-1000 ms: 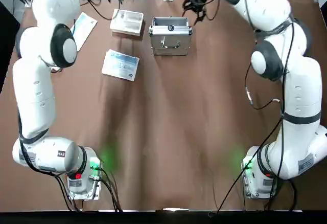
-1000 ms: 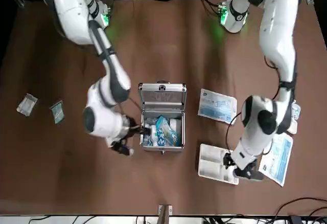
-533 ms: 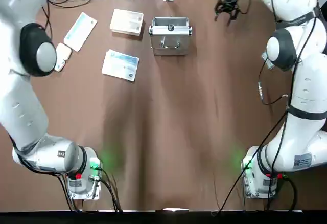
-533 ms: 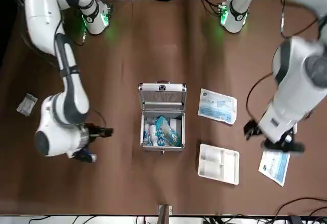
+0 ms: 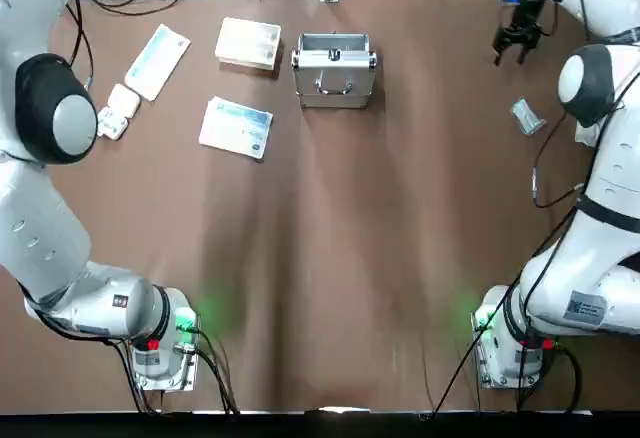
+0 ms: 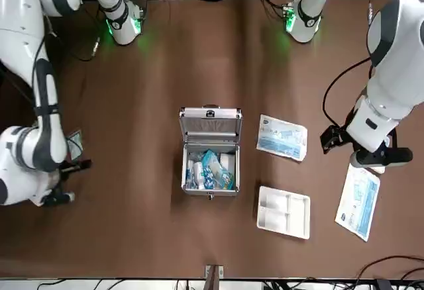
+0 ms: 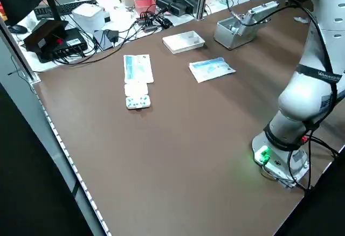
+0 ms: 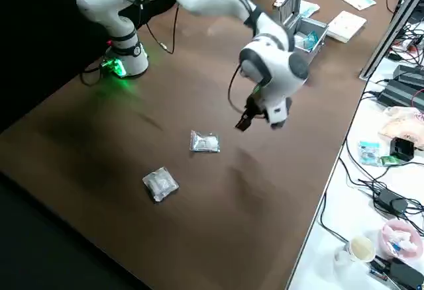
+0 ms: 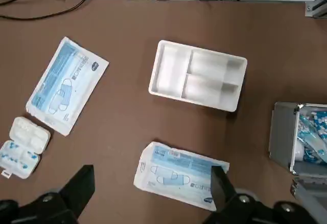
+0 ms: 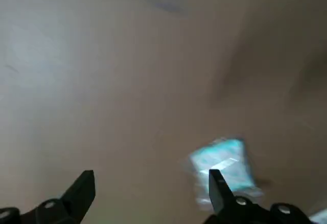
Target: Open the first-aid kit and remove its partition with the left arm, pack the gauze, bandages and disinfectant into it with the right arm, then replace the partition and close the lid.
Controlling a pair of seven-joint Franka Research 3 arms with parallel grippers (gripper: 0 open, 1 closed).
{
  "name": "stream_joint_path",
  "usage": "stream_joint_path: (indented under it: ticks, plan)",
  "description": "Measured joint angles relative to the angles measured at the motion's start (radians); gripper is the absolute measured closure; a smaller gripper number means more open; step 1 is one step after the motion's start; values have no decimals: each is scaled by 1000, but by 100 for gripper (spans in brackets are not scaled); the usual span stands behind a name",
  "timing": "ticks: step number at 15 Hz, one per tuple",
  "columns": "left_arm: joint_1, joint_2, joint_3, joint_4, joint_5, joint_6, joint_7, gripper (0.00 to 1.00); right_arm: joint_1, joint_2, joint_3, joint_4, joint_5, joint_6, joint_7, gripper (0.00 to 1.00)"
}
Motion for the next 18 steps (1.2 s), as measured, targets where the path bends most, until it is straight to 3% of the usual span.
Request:
stream_joint_path:
  ticks: [4, 11, 18]
  plan:
    - [0, -70, -1, -25, -9, -28, 93, 0, -79, 14, 0, -60, -43, -1, -64, 2]
    - [1, -112, -5, -55, -103, -85, 181, 0, -75, 30, 9, -147, -115, 11, -65, 5]
    - [55, -240, -3, -166, -131, -119, 193, 0, -77, 61, 9, -154, -128, 76, -65, 27]
